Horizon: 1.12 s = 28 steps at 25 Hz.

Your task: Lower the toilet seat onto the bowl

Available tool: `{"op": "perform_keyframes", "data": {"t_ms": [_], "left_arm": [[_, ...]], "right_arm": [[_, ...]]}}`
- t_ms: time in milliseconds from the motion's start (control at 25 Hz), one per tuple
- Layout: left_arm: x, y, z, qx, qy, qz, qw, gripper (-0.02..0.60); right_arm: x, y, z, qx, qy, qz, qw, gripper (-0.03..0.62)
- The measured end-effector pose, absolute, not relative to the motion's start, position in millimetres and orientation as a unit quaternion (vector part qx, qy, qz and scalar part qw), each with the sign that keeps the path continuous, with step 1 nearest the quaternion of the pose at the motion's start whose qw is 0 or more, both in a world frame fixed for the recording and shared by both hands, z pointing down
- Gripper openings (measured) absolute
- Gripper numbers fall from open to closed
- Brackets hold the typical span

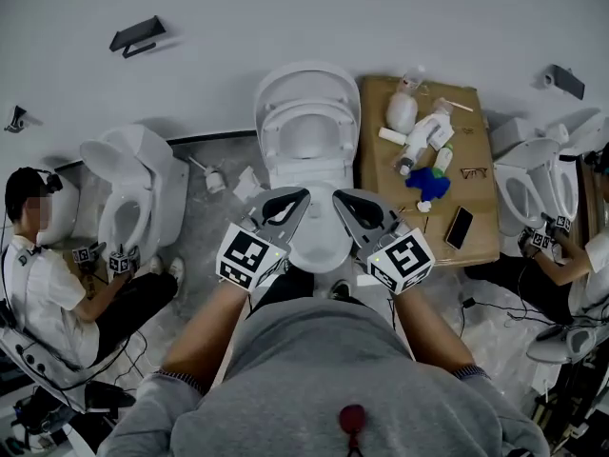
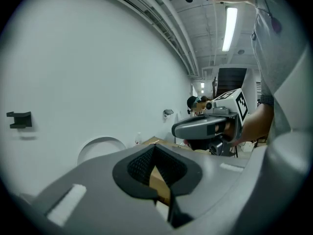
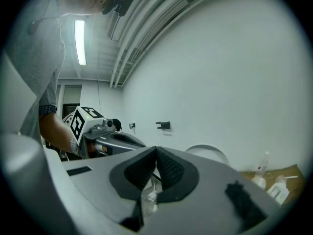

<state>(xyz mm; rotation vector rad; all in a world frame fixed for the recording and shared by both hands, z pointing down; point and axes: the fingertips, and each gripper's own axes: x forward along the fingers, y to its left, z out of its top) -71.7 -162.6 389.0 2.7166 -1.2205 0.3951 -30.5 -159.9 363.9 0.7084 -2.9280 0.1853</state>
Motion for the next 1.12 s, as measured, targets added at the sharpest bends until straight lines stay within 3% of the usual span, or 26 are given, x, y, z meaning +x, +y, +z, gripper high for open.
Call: {"op": "perform_keyframes", "data": {"t_ms": [520,760,1120], "left_arm": [[-101.0,-249.6,430.8,0.914,-0.31,0.257,0.047,0.009],[-113.9,-280.5,472.8,0.903,-0.252,0.341,0.071,0.009],[-124.8,-342.8,511.7,0.877,-0.198,0.436,0.038,0.011]], "right_arm": [[-58.4,-231.9,402.3,0.297,-0.947,0.084,0.083,0.014],[-73.9,-253.7,419.4,0.315,-0.94,0.086,0.097,0.014],[-83.3,-275.0,439.7,0.347,-0.925,0.091,0.125,0.014]]}}
